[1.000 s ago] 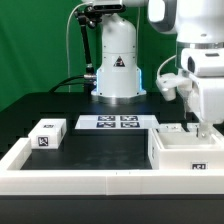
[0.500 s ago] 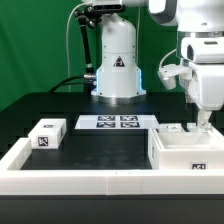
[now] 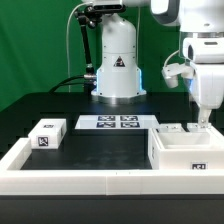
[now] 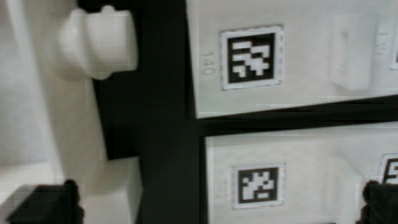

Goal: Assemble cabinet

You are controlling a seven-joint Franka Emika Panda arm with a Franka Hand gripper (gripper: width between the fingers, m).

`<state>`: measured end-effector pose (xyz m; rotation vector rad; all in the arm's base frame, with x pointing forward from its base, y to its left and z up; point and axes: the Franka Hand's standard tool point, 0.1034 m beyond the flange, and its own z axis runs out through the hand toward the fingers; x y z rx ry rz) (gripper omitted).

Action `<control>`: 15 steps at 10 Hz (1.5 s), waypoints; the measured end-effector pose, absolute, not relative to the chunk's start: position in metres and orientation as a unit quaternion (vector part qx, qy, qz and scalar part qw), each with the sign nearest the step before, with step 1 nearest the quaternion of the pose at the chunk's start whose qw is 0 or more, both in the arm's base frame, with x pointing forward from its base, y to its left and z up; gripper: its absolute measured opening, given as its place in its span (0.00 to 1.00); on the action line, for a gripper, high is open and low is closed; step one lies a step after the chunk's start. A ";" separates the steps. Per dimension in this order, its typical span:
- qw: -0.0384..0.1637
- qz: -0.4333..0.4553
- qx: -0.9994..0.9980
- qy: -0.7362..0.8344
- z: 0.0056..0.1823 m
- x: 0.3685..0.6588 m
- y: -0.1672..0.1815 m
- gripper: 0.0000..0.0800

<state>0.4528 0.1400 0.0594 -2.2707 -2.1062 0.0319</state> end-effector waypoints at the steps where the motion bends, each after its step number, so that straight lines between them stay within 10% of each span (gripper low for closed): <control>1: 0.024 0.013 -0.734 -0.679 0.060 0.444 0.143 1.00; 14: 0.058 0.020 -0.724 -0.687 0.013 0.408 0.163 0.98; 15: 0.058 0.020 -0.724 -0.687 0.012 0.408 0.163 0.77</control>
Offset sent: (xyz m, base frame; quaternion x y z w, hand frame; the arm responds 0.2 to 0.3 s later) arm -0.0192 0.0200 -0.0158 -0.0001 0.0150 -0.0275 0.9995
